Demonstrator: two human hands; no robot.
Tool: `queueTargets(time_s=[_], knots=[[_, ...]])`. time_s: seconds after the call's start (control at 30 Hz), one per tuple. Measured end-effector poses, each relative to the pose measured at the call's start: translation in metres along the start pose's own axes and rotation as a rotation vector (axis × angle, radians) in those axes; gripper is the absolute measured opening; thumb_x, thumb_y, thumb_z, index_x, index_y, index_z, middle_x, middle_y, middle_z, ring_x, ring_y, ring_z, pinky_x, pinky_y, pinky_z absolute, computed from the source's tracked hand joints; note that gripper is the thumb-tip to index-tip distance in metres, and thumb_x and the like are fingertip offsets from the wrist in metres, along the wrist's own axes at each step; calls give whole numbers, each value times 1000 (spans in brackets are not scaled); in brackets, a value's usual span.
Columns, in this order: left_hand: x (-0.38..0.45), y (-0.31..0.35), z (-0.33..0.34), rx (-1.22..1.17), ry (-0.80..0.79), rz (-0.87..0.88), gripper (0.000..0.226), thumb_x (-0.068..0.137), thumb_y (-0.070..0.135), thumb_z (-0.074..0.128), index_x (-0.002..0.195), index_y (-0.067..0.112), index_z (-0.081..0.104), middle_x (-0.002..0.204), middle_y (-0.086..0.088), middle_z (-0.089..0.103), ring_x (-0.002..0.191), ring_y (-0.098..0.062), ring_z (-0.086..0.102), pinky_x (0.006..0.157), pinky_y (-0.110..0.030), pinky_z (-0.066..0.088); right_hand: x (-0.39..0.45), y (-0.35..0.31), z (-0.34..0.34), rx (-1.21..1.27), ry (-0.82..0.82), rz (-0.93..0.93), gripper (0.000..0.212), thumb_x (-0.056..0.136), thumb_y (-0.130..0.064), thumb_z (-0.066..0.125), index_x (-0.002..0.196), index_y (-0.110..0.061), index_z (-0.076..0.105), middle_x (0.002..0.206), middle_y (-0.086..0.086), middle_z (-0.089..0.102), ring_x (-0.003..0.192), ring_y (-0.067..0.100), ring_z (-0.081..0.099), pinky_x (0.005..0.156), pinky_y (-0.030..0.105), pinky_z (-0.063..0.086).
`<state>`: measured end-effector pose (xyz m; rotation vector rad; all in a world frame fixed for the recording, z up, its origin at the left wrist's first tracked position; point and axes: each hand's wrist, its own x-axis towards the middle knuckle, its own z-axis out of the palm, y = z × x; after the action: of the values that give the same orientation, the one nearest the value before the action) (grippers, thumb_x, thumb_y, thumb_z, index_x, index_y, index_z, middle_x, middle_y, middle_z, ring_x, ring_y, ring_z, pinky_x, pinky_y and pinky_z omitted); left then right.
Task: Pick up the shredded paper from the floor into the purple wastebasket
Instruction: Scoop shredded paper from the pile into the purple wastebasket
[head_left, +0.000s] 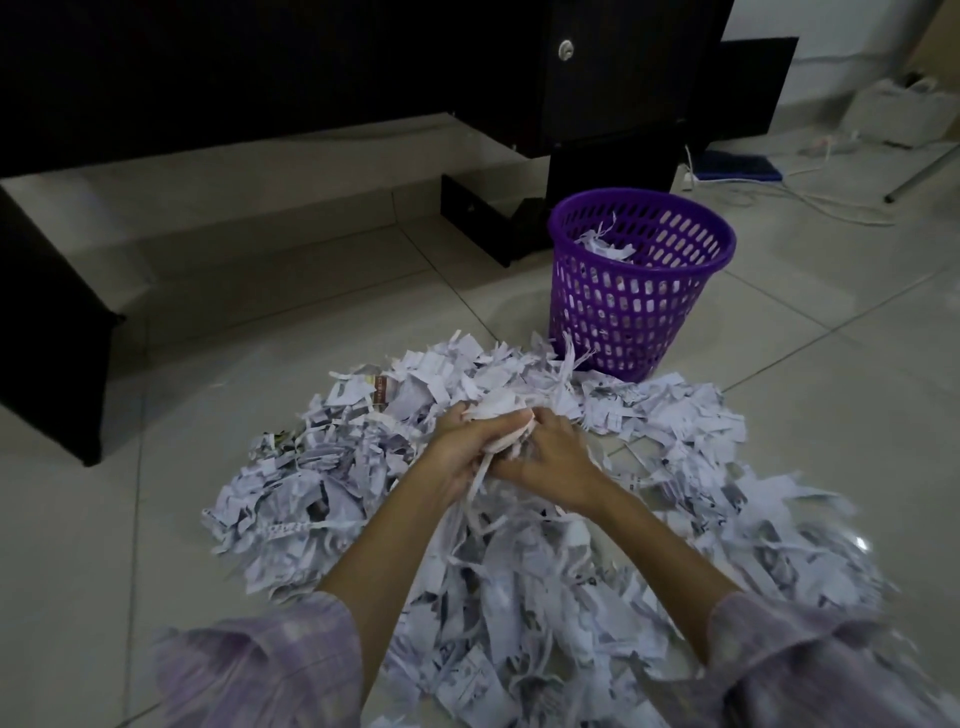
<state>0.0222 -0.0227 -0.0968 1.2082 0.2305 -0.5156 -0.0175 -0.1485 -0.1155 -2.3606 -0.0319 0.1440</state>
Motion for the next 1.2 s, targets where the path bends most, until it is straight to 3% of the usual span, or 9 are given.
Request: queueTargets(time_s=[0.13, 0.27, 0.4, 0.53, 0.63, 0.77, 0.93, 1.1, 1.2], knots=[[4, 9, -8, -94, 75, 70, 50, 74, 6, 78, 118, 2, 54, 84, -11, 71, 63, -20, 68, 52, -25, 53, -8, 0, -2, 387, -80, 72, 102, 69, -31, 85, 140, -19, 13, 135, -5, 29, 126, 10, 34, 95, 15, 35], [2, 17, -5, -228, 16, 71, 27, 79, 5, 73, 103, 6, 59, 75, -6, 71, 65, -18, 68, 50, -22, 52, -16, 7, 19, 297, -286, 157, 126, 61, -45, 87, 149, -21, 0, 144, -8, 31, 134, 12, 32, 110, 28, 32], [3, 25, -2, -312, 2, 78, 36, 81, 6, 72, 113, 4, 57, 87, -9, 68, 67, -15, 70, 51, -18, 52, -20, 18, 41, 29, -411, 116, 76, 57, -71, 75, 118, -29, 56, 117, -8, 58, 111, 17, 54, 88, 27, 45], [5, 27, -13, -243, 80, 124, 48, 79, 7, 75, 121, 3, 53, 85, -9, 71, 67, -17, 70, 47, -20, 51, -19, 33, 34, 66, -302, 101, 38, 84, -46, 69, 96, -10, 63, 92, 1, 64, 84, 16, 60, 73, 26, 46], [4, 20, -24, -116, 127, 120, 60, 76, 7, 77, 128, 5, 47, 108, -13, 68, 76, -19, 69, 59, -27, 56, -12, 36, 15, 325, -106, 223, 19, 88, -37, 66, 96, -20, 62, 85, -4, 61, 74, 13, 60, 66, 22, 49], [3, 3, -32, 47, 206, 108, 62, 72, 13, 82, 125, 4, 50, 112, -18, 67, 73, -23, 65, 44, -21, 50, -1, 29, -10, 737, 110, 315, 22, 86, -28, 69, 98, -8, 69, 72, 4, 67, 56, 17, 63, 68, 38, 56], [0, -7, -19, 147, 160, 17, 82, 62, 37, 87, 128, 22, 40, 121, -3, 62, 93, -22, 66, 64, -31, 55, 10, 12, -18, 1077, 200, 372, 19, 88, -23, 67, 104, -11, 67, 88, 5, 71, 62, 14, 67, 65, 28, 55], [-3, -7, -1, 41, -9, -68, 108, 53, 47, 88, 143, 15, 38, 127, -4, 61, 108, -25, 63, 73, -42, 57, 7, 5, -6, 1043, 191, 320, 24, 94, -23, 60, 115, -14, 67, 107, 9, 72, 84, 21, 71, 71, 29, 57], [-4, -9, 6, 76, -13, -117, 110, 47, 49, 90, 139, 13, 44, 121, -8, 61, 92, -23, 65, 61, -35, 56, 3, 0, 0, 904, 143, 321, 32, 94, -31, 58, 121, -15, 63, 91, 2, 71, 76, 16, 67, 68, 25, 56]])
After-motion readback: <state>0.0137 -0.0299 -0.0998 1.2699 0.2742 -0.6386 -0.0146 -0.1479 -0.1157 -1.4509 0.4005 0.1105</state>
